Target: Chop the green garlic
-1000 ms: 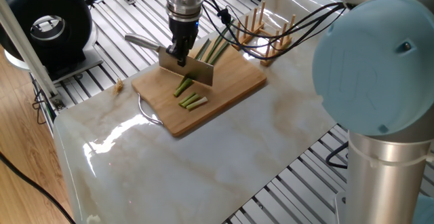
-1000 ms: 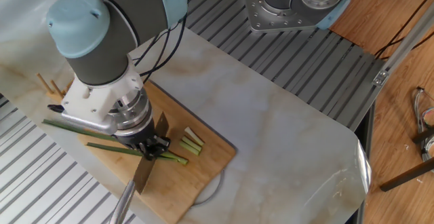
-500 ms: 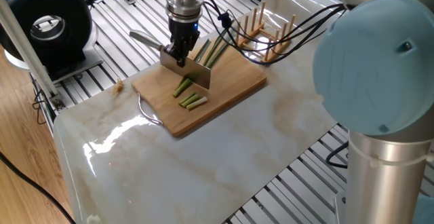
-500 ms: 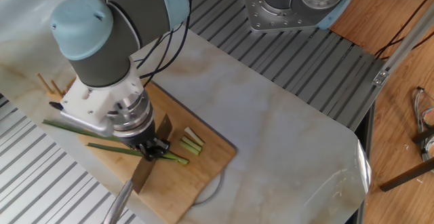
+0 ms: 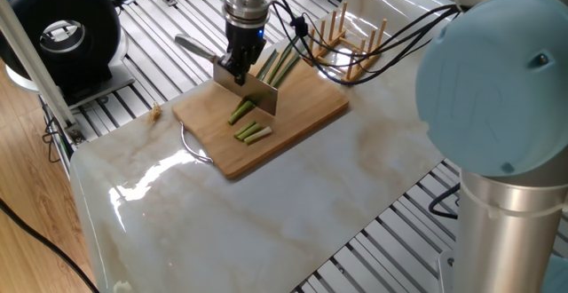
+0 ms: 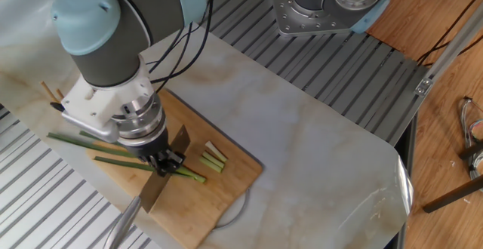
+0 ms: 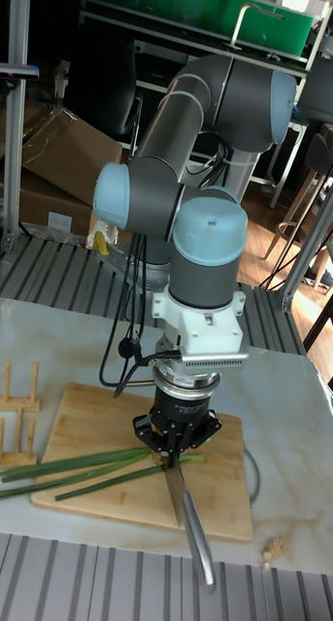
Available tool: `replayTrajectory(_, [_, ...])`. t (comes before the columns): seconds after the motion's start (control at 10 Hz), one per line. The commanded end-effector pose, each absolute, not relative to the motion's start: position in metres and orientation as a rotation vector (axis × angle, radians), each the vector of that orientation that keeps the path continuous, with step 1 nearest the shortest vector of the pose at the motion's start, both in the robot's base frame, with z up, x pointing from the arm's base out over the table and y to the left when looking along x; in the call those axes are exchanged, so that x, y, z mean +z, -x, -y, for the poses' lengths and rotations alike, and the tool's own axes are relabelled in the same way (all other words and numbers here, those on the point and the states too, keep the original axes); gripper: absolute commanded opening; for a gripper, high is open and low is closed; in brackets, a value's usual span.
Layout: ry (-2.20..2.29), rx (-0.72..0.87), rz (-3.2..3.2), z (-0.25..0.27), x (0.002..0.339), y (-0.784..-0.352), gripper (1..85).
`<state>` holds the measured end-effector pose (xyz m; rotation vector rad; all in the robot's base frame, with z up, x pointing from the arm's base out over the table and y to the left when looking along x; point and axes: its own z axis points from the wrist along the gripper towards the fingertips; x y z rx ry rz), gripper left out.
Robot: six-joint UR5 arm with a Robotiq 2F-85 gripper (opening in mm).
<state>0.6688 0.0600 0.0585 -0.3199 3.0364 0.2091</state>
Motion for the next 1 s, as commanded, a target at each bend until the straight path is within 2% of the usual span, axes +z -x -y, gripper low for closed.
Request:
replayTrajectory(0.0, [0.380, 0.247, -2.985, -0.070, 0.058, -0.677, 1.3])
replayTrajectory(0.4, [0.564, 0.270, -2.988, -0.058, 0.070, -0.665, 1.3])
replayTrajectory(0.9, [0.557, 0.255, -2.989, -0.071, 0.053, -0.669, 1.3])
